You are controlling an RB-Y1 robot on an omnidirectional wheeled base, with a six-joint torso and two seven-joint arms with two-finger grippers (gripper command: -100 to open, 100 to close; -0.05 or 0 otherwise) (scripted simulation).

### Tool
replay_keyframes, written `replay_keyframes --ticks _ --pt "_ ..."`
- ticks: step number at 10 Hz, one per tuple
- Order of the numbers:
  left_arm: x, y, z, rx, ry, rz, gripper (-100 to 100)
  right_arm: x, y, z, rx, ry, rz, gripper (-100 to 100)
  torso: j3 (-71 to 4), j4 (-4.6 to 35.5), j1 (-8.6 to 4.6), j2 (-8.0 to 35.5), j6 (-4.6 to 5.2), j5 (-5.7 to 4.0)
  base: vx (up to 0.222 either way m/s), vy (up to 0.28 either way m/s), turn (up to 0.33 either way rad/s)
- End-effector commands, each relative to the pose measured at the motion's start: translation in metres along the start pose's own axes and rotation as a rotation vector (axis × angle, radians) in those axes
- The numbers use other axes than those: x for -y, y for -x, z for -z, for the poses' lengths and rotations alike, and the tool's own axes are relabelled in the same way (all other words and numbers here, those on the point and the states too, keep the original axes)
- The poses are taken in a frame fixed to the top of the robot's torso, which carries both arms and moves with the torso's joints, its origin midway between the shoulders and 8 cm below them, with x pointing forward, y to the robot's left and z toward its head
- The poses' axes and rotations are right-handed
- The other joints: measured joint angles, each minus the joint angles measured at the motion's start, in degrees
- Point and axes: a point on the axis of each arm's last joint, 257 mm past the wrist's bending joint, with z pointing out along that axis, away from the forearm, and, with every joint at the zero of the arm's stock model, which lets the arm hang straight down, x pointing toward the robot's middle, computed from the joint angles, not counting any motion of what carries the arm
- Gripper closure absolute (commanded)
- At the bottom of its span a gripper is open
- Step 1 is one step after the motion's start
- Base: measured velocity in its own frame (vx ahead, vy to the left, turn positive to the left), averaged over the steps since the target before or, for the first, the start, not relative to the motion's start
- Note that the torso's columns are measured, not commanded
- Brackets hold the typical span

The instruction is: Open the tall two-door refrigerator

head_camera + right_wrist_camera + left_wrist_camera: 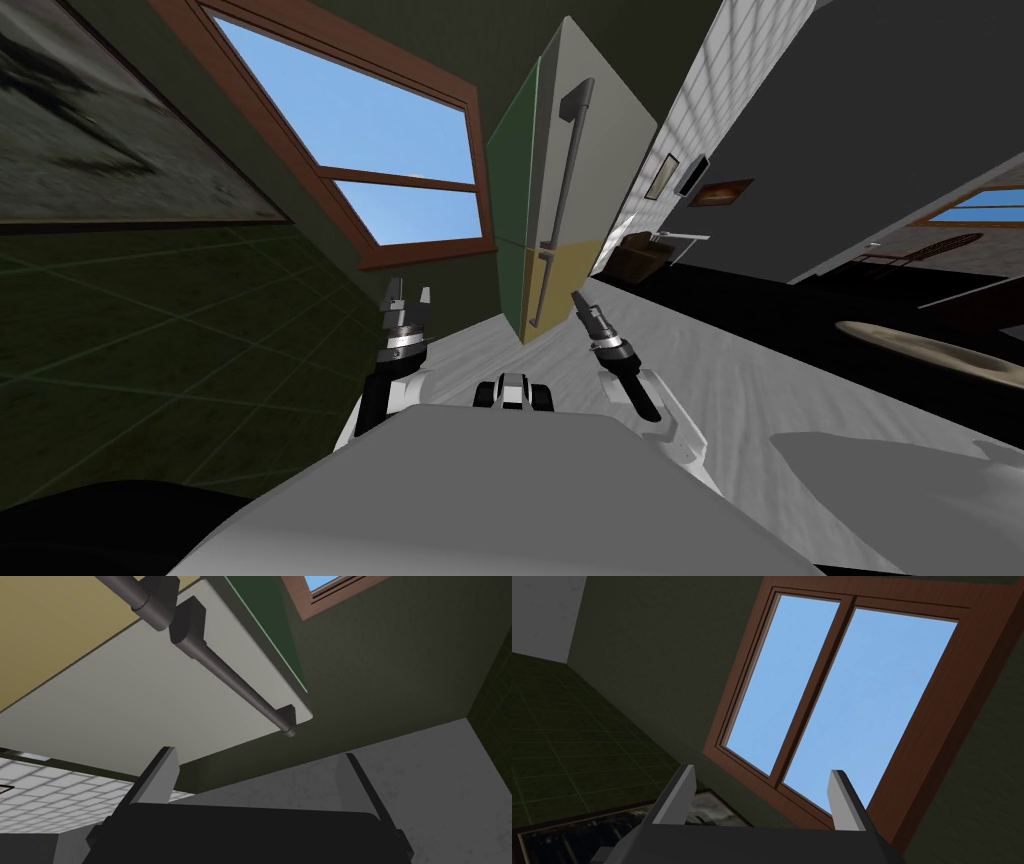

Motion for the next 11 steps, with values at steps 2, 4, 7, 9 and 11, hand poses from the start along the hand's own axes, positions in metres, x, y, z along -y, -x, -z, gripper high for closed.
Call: replay_keyframes --ticks 2,4,7,9,11 --pt "0.000 0.000 0.000 0.000 0.000 0.000 0 0.005 -0.012 -0.003 -0.069 0.014 0.134 -100 0.00 0.00 0.00 0.01 0.00 0.00 -0.007 0.010 0.014" --pt "0.000 0.000 0.000 0.000 0.000 0.000 0 0.010 -0.019 -0.005 -0.119 0.027 0.239 -100 0.00 0.00 -0.01 0.01 -0.01 -0.01 -0.009 0.010 0.034" --pt "0.000 0.000 0.000 0.000 0.000 0.000 0 0.017 -0.027 -0.007 -0.173 0.042 0.357 -100 0.00 0.00 0.01 0.00 0.00 0.00 -0.007 0.012 0.025" --pt "0.000 0.000 0.000 0.000 0.000 0.000 0 0.024 -0.032 -0.009 -0.220 0.058 0.464 -100 0.00 0.00 0.00 0.00 -0.02 0.00 -0.008 0.012 0.045" --pt "0.000 0.000 0.000 0.000 0.000 0.000 0 0.032 -0.035 -0.011 -0.258 0.073 0.561 -100 0.00 0.00 -0.01 0.00 0.00 0.00 -0.003 0.010 0.024"
